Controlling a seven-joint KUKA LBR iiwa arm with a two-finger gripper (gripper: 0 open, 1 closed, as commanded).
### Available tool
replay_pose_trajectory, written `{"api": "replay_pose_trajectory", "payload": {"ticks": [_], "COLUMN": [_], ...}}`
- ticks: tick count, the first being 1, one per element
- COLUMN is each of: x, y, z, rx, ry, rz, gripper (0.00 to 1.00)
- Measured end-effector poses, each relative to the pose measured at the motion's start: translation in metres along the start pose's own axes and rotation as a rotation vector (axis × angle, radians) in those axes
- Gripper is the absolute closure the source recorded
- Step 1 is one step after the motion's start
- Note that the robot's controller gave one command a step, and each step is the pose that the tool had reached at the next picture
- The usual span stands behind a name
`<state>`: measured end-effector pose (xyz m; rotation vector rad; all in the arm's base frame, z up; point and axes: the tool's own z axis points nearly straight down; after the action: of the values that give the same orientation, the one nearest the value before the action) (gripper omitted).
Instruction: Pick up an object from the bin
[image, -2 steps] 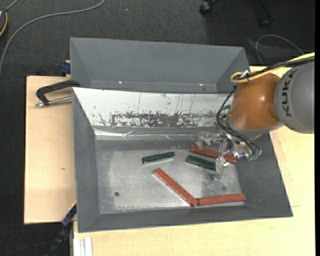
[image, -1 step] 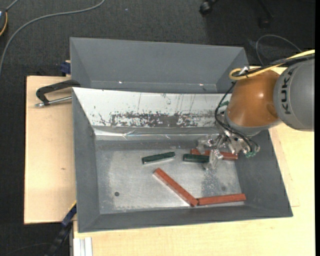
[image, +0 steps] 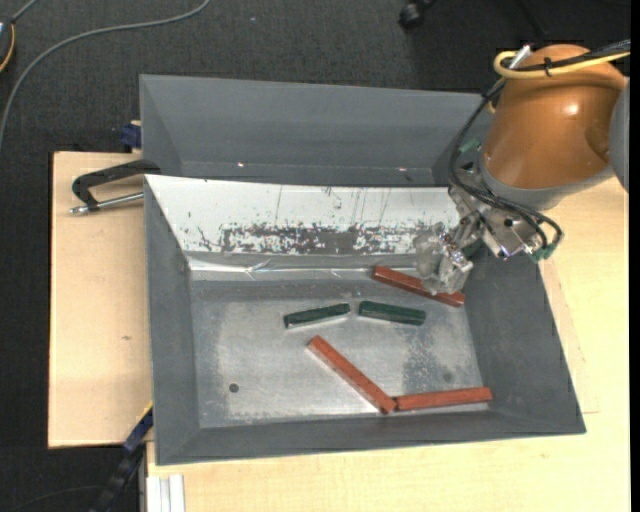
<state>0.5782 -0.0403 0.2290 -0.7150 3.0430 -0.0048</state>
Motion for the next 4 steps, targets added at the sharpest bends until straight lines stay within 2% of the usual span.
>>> {"api": "replay_pose_trajectory", "payload": {"ticks": [1, 2, 3, 4], "x": [0.002, -0.010, -0.042, -0.043], "y": [0.000, 0.063, 0.055, 0.054], "z": [0.005, 0.084, 0.160, 0.158], "rx": [-0.005, -0.006, -0.005, -0.004], "ry": [0.008, 0.014, 0.015, 0.011], "rz": [0.002, 0.180, 0.425, 0.424], "gripper": [0.00, 0.00, 0.00, 1.00]}}
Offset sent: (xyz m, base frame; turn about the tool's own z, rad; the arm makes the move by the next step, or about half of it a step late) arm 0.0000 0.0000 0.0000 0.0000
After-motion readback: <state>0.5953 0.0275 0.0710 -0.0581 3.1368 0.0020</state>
